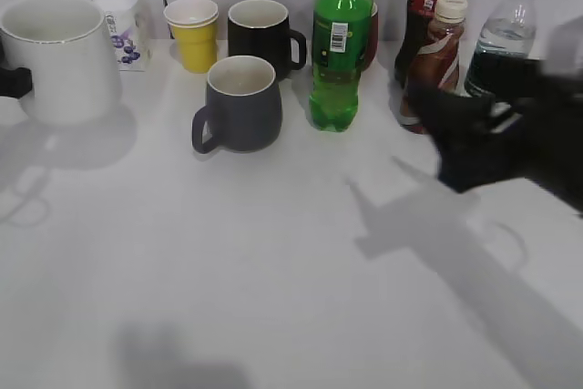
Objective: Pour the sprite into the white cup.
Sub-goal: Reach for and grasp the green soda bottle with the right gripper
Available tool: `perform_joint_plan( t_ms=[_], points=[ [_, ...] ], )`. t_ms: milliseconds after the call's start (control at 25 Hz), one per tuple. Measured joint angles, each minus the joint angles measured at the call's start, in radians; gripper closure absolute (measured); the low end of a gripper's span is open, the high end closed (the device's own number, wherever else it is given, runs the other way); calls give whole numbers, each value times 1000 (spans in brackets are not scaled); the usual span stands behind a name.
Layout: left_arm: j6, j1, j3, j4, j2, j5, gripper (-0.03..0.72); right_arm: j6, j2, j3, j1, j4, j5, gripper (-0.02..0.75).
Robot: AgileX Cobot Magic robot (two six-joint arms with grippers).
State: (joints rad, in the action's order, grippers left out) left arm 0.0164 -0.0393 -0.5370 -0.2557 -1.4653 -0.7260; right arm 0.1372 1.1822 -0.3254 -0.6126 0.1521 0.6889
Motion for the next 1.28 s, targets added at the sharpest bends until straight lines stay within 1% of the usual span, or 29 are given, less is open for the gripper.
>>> perform_joint_plan(
  t_ms=[80,160,320,440,600,760,840,1000,1080,1160,1200,1240,1280],
  points=[
    [0,0,0,-1,6,10,648,-10,126,-22,-1,-67,155,162],
    [0,0,0,-3,33,43,648,-44,249,-66,-3,-96,244,118],
    [0,-3,0,-3,110,103,648,-97,432,-178,-3,-66,286,91],
    [0,-29,1,-3,178,146,648,-103,540,-273,-3,-31,284,88],
    [0,-93,1,-3,257,219,648,-95,627,-386,-3,52,248,88],
    [0,-172,1,-14,319,303,648,-51,706,-494,-3,116,172,88],
    [0,-211,1,-17,346,335,648,-23,751,-552,-3,180,139,88],
    [0,-266,1,-19,397,393,648,50,818,-646,-3,257,98,88],
    [0,-282,1,-19,418,418,648,74,837,-687,0,281,78,90],
    [0,-292,1,-19,435,436,648,88,857,-728,2,293,67,106],
    [0,-295,1,-20,442,446,648,91,866,-739,3,299,64,129],
    [0,-297,1,-21,447,459,648,98,870,-746,3,304,63,175],
    [0,-297,1,-24,451,470,648,116,870,-746,3,306,59,247]
  ],
)
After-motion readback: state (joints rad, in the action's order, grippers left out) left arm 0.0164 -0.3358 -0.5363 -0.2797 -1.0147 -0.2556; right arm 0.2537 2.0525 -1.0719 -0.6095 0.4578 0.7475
